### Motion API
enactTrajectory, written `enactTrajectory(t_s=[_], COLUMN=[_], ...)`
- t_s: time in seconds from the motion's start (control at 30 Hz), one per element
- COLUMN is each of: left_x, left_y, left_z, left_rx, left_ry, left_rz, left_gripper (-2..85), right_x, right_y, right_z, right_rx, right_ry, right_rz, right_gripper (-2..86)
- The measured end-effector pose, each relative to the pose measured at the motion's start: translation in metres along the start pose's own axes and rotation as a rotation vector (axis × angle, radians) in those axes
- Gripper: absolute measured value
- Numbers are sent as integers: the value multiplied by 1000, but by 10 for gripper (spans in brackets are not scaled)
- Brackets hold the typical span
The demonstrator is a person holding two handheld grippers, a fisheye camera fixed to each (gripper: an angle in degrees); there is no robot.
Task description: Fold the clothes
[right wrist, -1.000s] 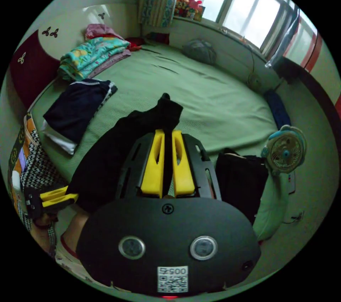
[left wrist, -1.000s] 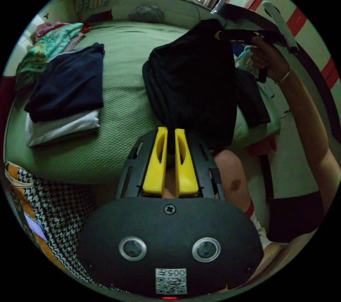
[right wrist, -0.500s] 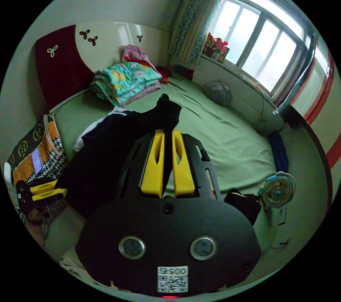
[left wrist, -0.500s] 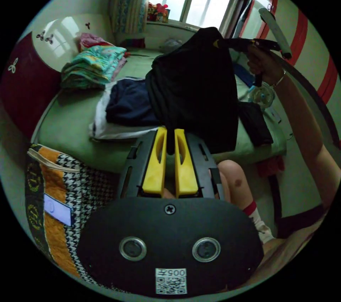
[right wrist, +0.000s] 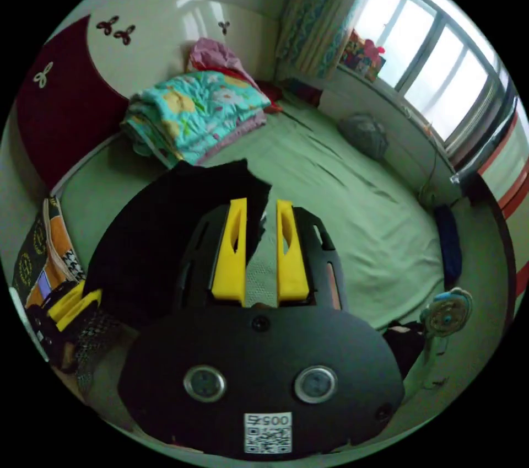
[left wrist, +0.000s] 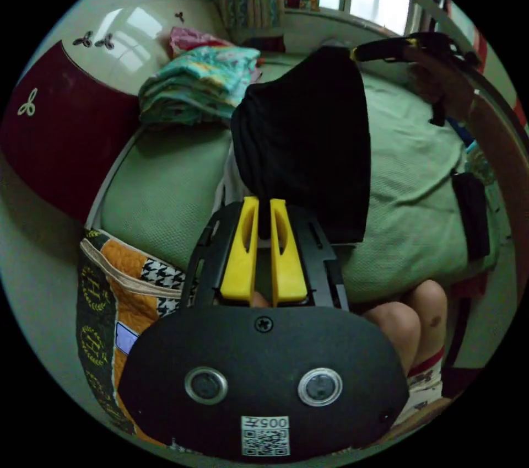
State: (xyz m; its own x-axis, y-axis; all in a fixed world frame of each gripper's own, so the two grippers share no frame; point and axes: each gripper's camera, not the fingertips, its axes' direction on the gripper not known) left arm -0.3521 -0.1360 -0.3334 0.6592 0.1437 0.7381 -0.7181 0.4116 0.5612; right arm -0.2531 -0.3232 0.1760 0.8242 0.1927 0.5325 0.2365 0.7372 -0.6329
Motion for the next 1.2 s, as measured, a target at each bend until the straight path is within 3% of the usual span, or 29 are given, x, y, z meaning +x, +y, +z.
enactTrajectory(t_s=[0.13, 0.3, 0.43, 0.73, 0.93, 1.2], left_x=[-3, 17, 32, 89, 178, 395], left_y=[0, -8, -9, 12, 0, -67], left_z=[-2, 5, 5, 22, 25, 51], left_rx=[47, 9, -11, -166, -116, -33], left_ry=[81, 30, 34, -96, -16, 162], left_rz=[-20, 15, -19, -27, 14, 317], left_gripper=[107, 105, 100, 75, 45, -4], right_x=[-7, -20, -38, -4, 61, 155], right_y=[68, 147, 183, 248, 321, 407], right_z=[30, 42, 74, 74, 52, 46], right_rx=[-45, -74, -192, -224, -42, 32], right_ry=[-117, -315, -304, -321, -208, -114], right_rz=[-50, -11, 11, 29, 169, 389], right_gripper=[38, 58, 73, 80, 76, 68])
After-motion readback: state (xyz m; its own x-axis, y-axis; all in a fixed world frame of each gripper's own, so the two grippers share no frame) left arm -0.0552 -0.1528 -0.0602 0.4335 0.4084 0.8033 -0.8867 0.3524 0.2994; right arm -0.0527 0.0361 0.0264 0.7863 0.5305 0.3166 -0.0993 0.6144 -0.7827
